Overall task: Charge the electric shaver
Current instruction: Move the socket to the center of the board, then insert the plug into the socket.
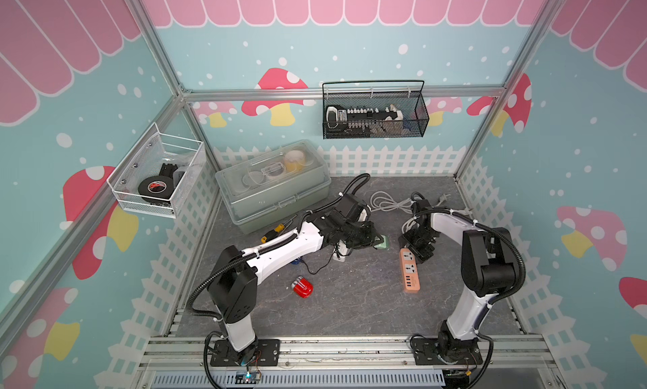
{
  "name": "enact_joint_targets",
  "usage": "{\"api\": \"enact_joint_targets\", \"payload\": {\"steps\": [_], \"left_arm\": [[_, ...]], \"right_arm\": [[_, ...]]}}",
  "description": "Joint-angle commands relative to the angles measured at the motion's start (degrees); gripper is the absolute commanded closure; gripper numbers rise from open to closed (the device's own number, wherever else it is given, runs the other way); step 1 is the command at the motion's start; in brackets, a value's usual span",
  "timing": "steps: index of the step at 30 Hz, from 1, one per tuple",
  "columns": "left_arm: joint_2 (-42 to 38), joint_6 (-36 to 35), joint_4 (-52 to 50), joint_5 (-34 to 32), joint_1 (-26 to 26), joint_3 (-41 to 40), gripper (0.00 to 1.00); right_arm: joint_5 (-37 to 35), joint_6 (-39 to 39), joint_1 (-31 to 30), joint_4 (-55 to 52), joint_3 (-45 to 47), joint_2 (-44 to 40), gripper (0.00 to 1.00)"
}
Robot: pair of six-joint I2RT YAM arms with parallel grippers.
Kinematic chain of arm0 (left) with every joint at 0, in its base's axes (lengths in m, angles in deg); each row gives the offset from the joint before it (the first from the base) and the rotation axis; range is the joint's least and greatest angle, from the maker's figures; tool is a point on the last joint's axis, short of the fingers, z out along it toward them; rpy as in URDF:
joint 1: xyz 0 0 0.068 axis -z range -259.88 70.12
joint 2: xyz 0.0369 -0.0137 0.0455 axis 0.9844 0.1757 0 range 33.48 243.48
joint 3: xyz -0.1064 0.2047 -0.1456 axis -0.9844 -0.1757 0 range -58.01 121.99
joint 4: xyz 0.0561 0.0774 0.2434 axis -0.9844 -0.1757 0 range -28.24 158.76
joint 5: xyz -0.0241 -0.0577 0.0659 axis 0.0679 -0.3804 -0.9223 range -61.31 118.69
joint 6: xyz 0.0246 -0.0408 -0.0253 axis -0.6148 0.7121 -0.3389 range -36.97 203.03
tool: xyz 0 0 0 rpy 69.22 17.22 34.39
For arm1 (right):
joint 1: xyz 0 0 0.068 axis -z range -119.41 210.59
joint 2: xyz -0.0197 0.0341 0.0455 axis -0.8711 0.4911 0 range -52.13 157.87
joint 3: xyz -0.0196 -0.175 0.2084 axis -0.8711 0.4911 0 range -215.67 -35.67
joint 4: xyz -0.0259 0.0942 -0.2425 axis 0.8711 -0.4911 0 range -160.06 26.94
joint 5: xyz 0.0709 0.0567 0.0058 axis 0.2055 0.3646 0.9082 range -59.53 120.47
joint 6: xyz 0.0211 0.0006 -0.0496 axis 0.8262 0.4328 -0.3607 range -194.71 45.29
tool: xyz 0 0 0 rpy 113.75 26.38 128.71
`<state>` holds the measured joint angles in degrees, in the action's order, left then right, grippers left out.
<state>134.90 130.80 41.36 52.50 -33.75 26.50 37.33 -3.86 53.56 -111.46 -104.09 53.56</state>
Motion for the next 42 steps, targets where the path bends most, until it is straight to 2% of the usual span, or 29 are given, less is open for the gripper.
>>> {"api": "enact_joint_targets", "payload": {"steps": [1,6,11,14,17,21,23,26,28,32,36,40,42], "left_arm": [[-3.19,-0.59,0.07,0.29,-0.91,-0.96,1.0],[-4.4,-0.77,0.06,0.65,-2.04,-2.95,1.0],[-6.91,-1.78,-1.3,0.47,-3.56,-5.96,1.0],[-7.73,-5.48,-5.85,0.28,-3.76,-5.9,1.0],[-7.69,-11.54,-12.64,-0.12,-3.17,-4.62,1.0],[-7.88,-17.75,-21.55,-2.74,-2.58,-3.29,1.0],[-7.38,-20.46,-27.06,-7.24,-1.83,-0.9,1.0],[-3.97,-23.98,-39.25,-20.34,0.49,7.19,1.0],[-1.69,-20.74,-48.19,-31.31,0.6,12.02,1.0],[-4.47,-16.88,-54.23,-42.79,0.28,15.55,1.0],[-4.8,-15.87,-62.07,-55.61,0.34,20.96,1.0],[-2.97,-15.77,-63.74,-61.29,1.08,26.14,1.0],[0.29,-16.06,-63.2,-59.26,2.45,30.04,1.0]], "right_arm": [[2.03,2.21,-3.87,-2.44,-0.29,1.95,0.31],[2.2,6.19,-11.28,-2.89,-4.36,5.35,0.5],[4.81,9.64,-15.79,-0.47,-6.5,7.3,0.51],[3.86,9.22,-15.75,-1.57,-7.37,7.15,0.41],[0.82,8.03,-14.81,-3.8,-6.33,3.63,0.24],[-2.43,6.47,-13.07,-5.42,-3.45,-6.41,0.13],[-4.73,4.79,-12.52,-7.47,-3.46,-10.53,0.12],[-8.55,1.34,-11.84,-10.76,-3.41,-16.14,0.12],[-9.74,-0.59,-11.23,-12.46,-2.34,-19.2,0.12],[-10.52,-3.38,-9.57,-14.21,1.68,-25.99,0.13],[-11.46,-7.21,-8.03,-15.32,4.03,-30.75,0.13],[-11.13,-9.64,-7.48,-15.53,4.01,-31.65,0.13],[-10.25,-10.41,-7.47,-15.43,3.61,-31.36,0.13]]}}
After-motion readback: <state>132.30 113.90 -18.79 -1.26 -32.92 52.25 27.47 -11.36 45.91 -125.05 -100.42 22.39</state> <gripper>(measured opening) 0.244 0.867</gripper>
